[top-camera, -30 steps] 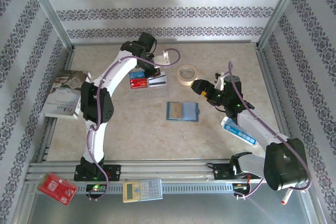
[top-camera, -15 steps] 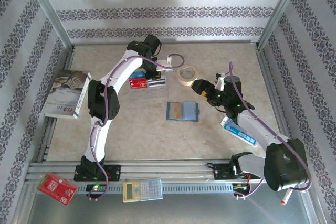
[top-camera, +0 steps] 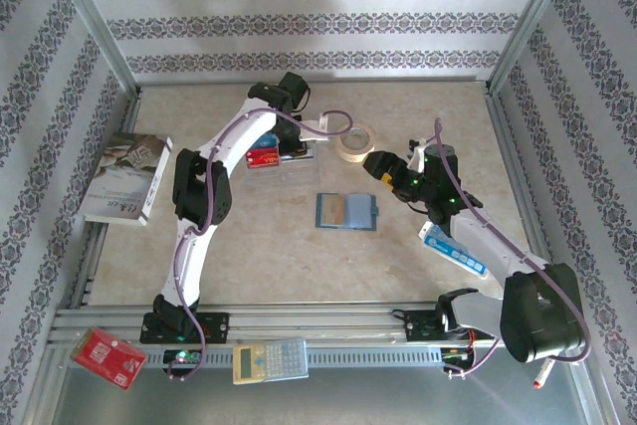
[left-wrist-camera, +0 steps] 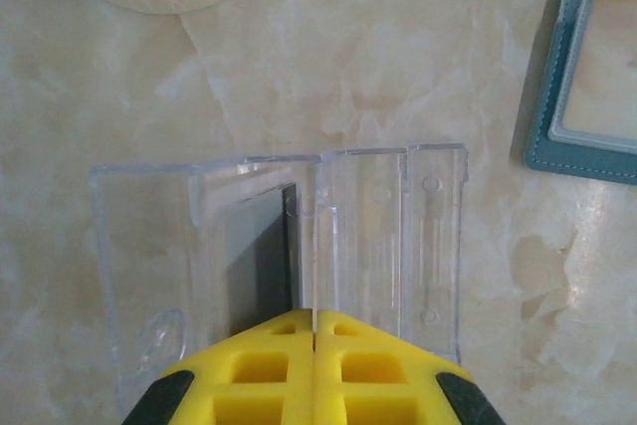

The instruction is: Take the credit cards out of the card holder

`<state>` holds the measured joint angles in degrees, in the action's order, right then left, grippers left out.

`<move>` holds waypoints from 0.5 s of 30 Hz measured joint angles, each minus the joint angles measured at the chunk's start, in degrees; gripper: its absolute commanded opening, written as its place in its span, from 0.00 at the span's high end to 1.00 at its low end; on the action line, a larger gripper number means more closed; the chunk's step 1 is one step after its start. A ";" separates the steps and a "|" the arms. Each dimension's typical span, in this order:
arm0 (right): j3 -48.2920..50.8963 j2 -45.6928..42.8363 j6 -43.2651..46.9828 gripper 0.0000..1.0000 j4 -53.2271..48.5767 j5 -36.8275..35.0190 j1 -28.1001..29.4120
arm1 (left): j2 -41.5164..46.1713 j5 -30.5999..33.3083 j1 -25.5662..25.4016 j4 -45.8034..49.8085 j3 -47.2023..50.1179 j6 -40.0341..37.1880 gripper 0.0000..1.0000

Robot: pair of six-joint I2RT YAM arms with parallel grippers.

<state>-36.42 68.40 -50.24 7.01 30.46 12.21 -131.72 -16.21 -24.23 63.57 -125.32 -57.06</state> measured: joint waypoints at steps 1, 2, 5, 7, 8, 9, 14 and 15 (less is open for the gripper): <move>0.09 0.00 -0.20 0.02 0.02 0.00 0.00 | -0.04 0.11 -0.09 -0.07 0.00 0.00 0.87; 0.13 0.00 -0.37 0.02 0.00 0.00 0.00 | -0.04 0.22 -0.15 -0.11 0.00 0.00 0.84; 0.20 0.00 -0.61 0.02 0.00 0.00 0.00 | -0.04 0.24 -0.20 -0.15 -0.17 0.00 0.79; 0.20 0.00 -0.63 0.02 0.00 0.00 0.00 | -0.04 0.24 -0.20 -0.17 -0.17 0.02 0.78; 0.20 0.00 -0.63 0.02 0.00 0.00 0.00 | -0.04 0.24 -0.20 -0.17 -0.17 0.00 0.77; 0.20 0.00 -0.63 0.02 0.02 0.00 0.00 | -0.04 0.24 -0.20 -0.17 -0.17 0.02 0.77; 0.20 0.02 -0.83 0.02 0.02 0.02 0.00 | -0.02 0.98 -0.20 -1.31 -0.20 0.04 0.78; 0.20 0.07 -0.83 0.02 0.02 0.02 0.00 | 0.00 1.33 -0.20 -1.60 -0.20 0.02 0.80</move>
<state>-36.23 68.47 -51.07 7.03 30.48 12.21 -131.72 -14.87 -24.43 61.98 -125.51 -57.04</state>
